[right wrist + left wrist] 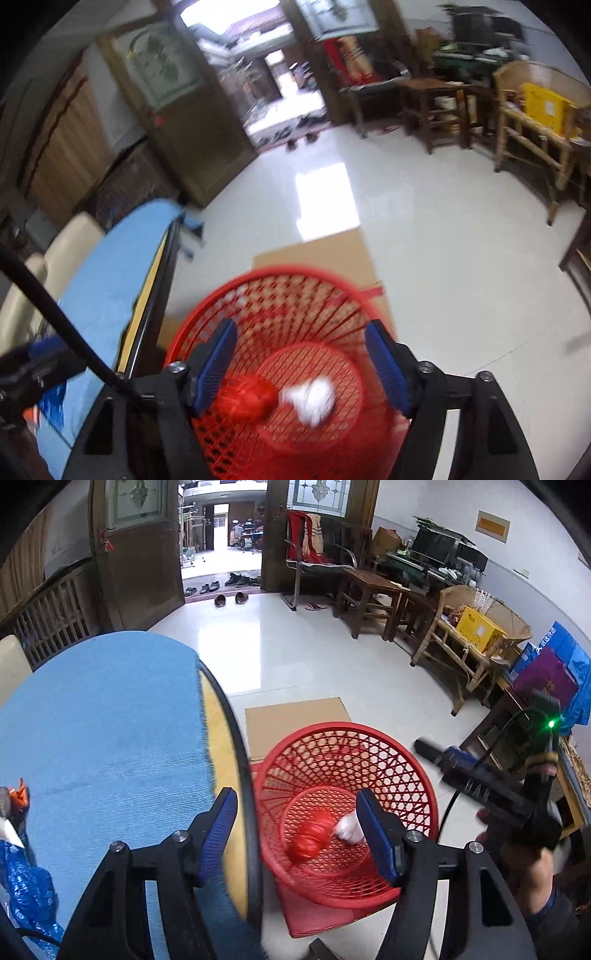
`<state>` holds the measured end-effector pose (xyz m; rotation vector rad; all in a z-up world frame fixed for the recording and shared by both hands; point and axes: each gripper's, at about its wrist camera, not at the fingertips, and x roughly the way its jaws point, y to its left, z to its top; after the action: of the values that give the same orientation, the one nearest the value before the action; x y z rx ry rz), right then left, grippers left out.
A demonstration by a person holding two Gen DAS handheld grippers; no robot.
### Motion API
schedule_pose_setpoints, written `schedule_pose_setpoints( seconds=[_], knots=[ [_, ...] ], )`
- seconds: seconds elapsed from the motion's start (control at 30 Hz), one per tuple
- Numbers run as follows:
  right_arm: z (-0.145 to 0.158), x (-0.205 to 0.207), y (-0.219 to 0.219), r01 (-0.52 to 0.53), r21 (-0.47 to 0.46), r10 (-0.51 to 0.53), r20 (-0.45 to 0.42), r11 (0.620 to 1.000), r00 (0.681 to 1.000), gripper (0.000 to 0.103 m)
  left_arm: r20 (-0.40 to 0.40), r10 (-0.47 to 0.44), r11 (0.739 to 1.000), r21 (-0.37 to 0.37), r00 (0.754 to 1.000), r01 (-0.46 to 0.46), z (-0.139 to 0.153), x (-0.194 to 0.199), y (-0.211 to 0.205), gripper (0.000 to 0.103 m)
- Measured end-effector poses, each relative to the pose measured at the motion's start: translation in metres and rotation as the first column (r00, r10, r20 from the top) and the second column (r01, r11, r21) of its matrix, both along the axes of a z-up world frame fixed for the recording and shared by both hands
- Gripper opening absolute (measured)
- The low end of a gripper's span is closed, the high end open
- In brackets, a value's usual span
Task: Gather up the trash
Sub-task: 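Carry both items to the red basket and open both tools to drop them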
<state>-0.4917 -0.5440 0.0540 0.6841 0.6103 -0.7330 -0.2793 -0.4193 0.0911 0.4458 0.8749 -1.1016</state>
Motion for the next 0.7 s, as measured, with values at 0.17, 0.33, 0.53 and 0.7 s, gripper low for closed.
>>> schedule_pose_setpoints(
  seconds=[0.17, 0.33, 0.53, 0.7],
  knots=[
    [0.001, -0.018, -0.03, 0.128, -0.033, -0.127, 0.025, 0.991, 0.992, 0.083, 0.006, 0.097, 0.995, -0.017, 0.995, -0.097, 0.005, 0.02, 0.038, 0.068],
    [-0.011, 0.003, -0.049, 0.136, -0.055, -0.136, 0.004, 0.989, 0.991, 0.083, 0.031, 0.245, 0.969, -0.03, 0.969, -0.244, 0.008, 0.043, 0.107, 0.068],
    [-0.032, 0.039, -0.043, 0.072, -0.046, -0.074, -0.05, 0.996, 0.996, 0.083, 0.045, 0.47, 0.882, -0.054, 0.881, -0.468, 0.009, 0.076, 0.208, 0.079],
    [-0.034, 0.051, -0.027, 0.042, -0.066, -0.049, -0.107, 0.997, 0.993, 0.083, 0.014, 0.649, 0.759, -0.069, 0.76, -0.647, 0.001, 0.108, 0.29, 0.08]
  ],
)
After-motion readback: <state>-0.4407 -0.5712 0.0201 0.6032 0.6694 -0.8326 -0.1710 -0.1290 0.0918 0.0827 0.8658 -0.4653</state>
